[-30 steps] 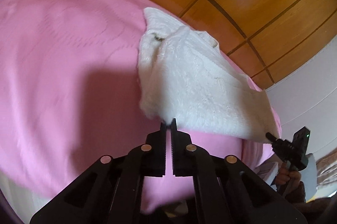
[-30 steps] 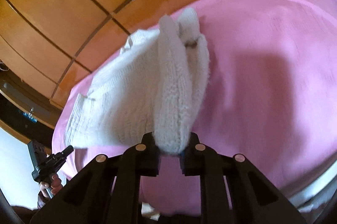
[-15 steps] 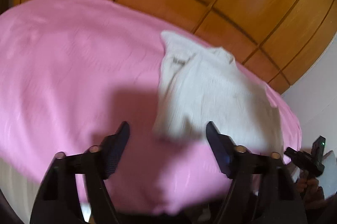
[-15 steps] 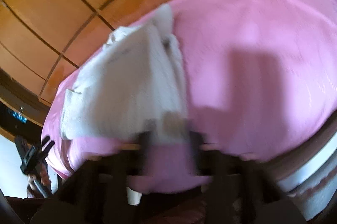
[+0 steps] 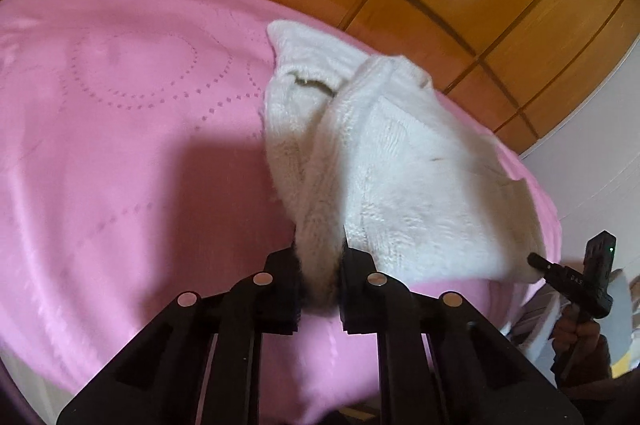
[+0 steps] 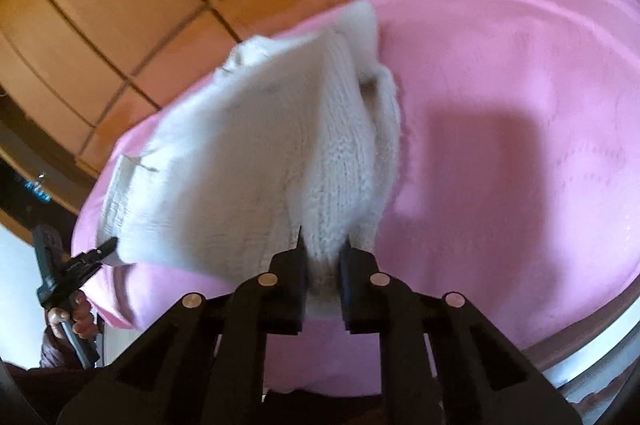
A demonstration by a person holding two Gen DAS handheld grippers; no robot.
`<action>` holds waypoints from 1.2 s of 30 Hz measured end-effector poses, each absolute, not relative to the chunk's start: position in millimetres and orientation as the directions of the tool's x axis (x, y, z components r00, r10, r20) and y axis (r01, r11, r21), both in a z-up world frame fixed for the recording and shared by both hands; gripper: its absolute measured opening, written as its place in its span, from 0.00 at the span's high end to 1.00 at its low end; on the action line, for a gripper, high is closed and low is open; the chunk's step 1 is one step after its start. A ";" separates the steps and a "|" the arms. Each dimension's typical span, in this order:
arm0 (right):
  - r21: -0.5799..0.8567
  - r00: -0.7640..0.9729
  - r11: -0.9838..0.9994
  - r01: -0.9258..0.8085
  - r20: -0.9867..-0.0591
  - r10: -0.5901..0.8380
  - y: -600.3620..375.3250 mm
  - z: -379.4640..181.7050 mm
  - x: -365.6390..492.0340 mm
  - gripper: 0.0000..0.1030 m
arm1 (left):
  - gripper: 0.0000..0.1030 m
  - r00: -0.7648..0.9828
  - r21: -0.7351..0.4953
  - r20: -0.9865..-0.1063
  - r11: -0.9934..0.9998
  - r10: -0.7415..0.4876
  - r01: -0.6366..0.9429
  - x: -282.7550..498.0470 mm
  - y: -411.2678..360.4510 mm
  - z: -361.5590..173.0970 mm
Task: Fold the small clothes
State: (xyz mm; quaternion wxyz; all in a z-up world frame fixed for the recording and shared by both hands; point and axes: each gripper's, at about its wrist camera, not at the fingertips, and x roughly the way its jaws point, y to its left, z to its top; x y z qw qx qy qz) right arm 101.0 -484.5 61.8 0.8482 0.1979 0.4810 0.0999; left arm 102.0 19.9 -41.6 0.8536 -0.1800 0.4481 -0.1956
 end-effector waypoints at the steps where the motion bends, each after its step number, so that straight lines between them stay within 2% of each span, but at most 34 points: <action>1: 0.439 0.525 0.899 0.010 -0.767 0.369 -486.3 67.8 97.5 0.90 | 0.88 0.525 -0.496 -0.685 0.851 -0.506 0.173 94.0 24.3 -37.8; 5: 0.456 0.530 0.890 -0.007 -0.753 0.390 -497.6 84.4 78.9 0.91 | 0.89 0.494 -0.538 -0.680 0.826 -0.542 0.166 62.3 30.4 -33.6; 9: 0.430 0.463 0.902 0.038 -0.808 0.365 -506.1 62.6 69.3 0.89 | 0.87 0.438 -0.543 -0.737 0.837 -0.515 0.071 39.4 39.8 -58.0; 10: 0.415 0.453 0.908 0.053 -0.821 0.348 -505.9 57.4 70.2 0.85 | 0.87 0.430 -0.530 -0.753 0.846 -0.499 0.054 39.6 40.5 -60.7; 12: 0.370 0.468 0.924 0.091 -0.835 0.289 -508.3 55.5 73.6 0.76 | 0.87 0.478 -0.431 -0.792 0.902 -0.381 0.005 40.8 45.1 -52.6; 13: 0.354 0.488 0.931 0.093 -0.831 0.267 -510.4 60.1 75.0 0.75 | 0.87 0.501 -0.412 -0.784 0.911 -0.367 0.023 41.6 43.7 -45.0; 15: 0.345 0.538 0.937 0.054 -0.801 0.264 -505.0 75.9 81.6 0.73 | 0.87 0.552 -0.396 -0.732 0.909 -0.399 0.132 44.6 30.8 -18.5; 16: 0.346 0.548 0.938 0.032 -0.791 0.273 -499.4 80.6 85.7 0.64 | 0.87 0.550 -0.401 -0.715 0.898 -0.432 0.184 45.9 23.3 -11.6; 17: 0.349 0.557 0.937 -0.003 -0.778 0.292 -488.9 85.3 92.4 0.59 | 0.80 0.549 -0.392 -0.700 0.888 -0.457 0.239 48.5 9.9 -4.5; 18: 0.356 0.558 0.933 -0.045 -0.766 0.319 -475.4 87.3 100.1 0.56 | 0.62 0.550 -0.374 -0.690 0.883 -0.470 0.285 51.2 -3.2 -0.1; 20: 0.352 0.544 0.930 -0.107 -0.762 0.351 -449.7 84.1 113.8 0.57 | 0.46 0.518 -0.341 -0.689 0.858 -0.506 0.384 60.6 -35.6 0.9; 24: 0.285 0.499 0.942 -0.179 -0.799 0.336 -400.2 61.3 146.4 0.60 | 0.46 0.471 -0.226 -0.768 0.871 -0.434 0.436 91.5 -83.7 -21.4; 25: 0.267 0.478 0.946 -0.184 -0.817 0.324 -392.9 50.7 153.8 0.68 | 0.46 0.457 -0.223 -0.784 0.877 -0.421 0.425 100.3 -87.0 -28.1; 26: 0.251 0.463 0.949 -0.188 -0.830 0.311 -389.4 41.0 158.0 0.74 | 0.49 0.439 -0.227 -0.799 0.882 -0.412 0.413 106.8 -87.6 -37.6; 27: 0.233 0.451 0.953 -0.194 -0.842 0.298 -384.6 32.6 161.8 0.86 | 0.67 0.443 -0.217 -0.805 0.891 -0.394 0.397 113.5 -88.6 -45.5; 28: 0.222 0.449 0.955 -0.198 -0.845 0.290 -382.9 28.1 163.2 0.94 | 0.79 0.460 -0.204 -0.801 0.897 -0.383 0.393 114.8 -88.6 -47.1; 29: 0.214 0.455 0.957 -0.195 -0.845 0.281 -382.8 26.9 162.6 0.95 | 0.95 0.468 -0.207 -0.794 0.897 -0.388 0.392 116.7 -89.0 -47.0; 36: 0.274 0.553 0.942 -0.195 -0.762 0.337 -390.9 74.3 154.1 0.97 | 0.97 0.611 -0.245 -0.673 0.905 -0.417 0.348 93.6 -64.4 -15.8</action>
